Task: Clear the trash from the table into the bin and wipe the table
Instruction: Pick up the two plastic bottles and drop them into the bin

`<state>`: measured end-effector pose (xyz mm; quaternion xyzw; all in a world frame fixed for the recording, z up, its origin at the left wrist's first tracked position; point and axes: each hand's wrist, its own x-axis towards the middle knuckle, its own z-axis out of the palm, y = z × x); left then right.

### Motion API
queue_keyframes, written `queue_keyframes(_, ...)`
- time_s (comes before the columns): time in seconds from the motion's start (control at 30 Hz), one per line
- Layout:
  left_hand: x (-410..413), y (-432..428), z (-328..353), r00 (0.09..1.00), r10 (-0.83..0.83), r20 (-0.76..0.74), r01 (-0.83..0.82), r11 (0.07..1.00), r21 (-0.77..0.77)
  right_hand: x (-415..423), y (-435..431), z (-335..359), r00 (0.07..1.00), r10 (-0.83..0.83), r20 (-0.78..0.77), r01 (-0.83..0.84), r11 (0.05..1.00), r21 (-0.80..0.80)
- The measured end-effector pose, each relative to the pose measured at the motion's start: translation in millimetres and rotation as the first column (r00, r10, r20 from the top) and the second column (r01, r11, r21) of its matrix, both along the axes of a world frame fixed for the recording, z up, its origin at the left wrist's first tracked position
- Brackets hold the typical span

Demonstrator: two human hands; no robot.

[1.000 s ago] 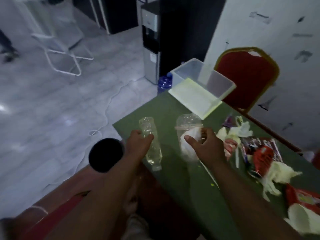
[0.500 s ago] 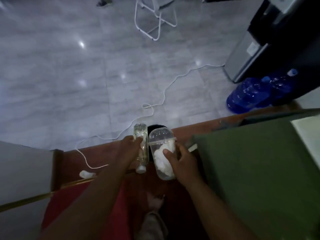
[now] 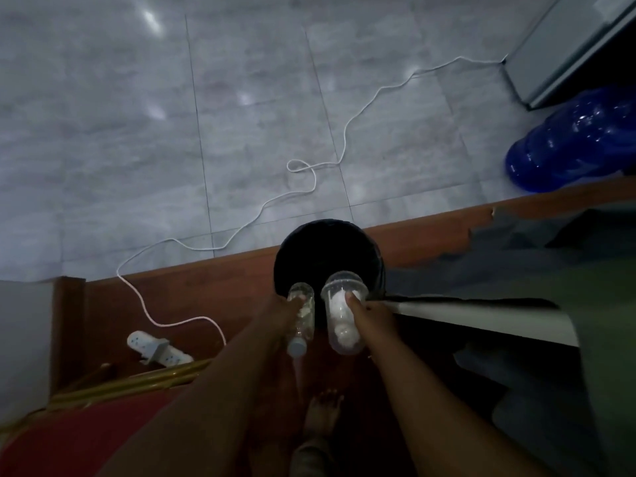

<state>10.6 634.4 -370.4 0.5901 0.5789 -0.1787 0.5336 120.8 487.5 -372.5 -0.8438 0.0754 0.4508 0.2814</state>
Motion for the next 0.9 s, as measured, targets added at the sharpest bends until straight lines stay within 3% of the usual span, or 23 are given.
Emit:
queue_keyframes(0.17, 4, -5, -40, 0.999, 0.028, 0.016, -0.027, 0.996, -0.085, 1, 1, -34, 0.989, -0.086, -0.12, 0.086, 0.996, -0.008)
queue_keyframes(0.33, -7, -12, -42, 0.996, 0.074, -0.054, -0.081, 0.988, -0.135, -21, -12, -32, 0.994, -0.052, -0.1, 0.055, 0.998, 0.03)
queue_keyframes(0.53, -4, -14, -9, 0.996, -0.087, 0.03, 0.089, 0.995, -0.041, -29, -24, 13, 0.995, -0.095, -0.015, 0.095, 0.995, 0.016)
queue_keyframes(0.7, -2, -32, 111, 0.989, -0.104, 0.108, 0.097, 0.993, 0.071, -38, -36, 138, 0.991, -0.028, 0.129, 0.0, 0.977, 0.215)
queue_keyframes(0.9, 6, -56, 234, 0.948, -0.302, 0.102, 0.253, 0.908, 0.335, -30, -47, 266, 0.896, 0.104, 0.433, -0.229, 0.942, 0.247)
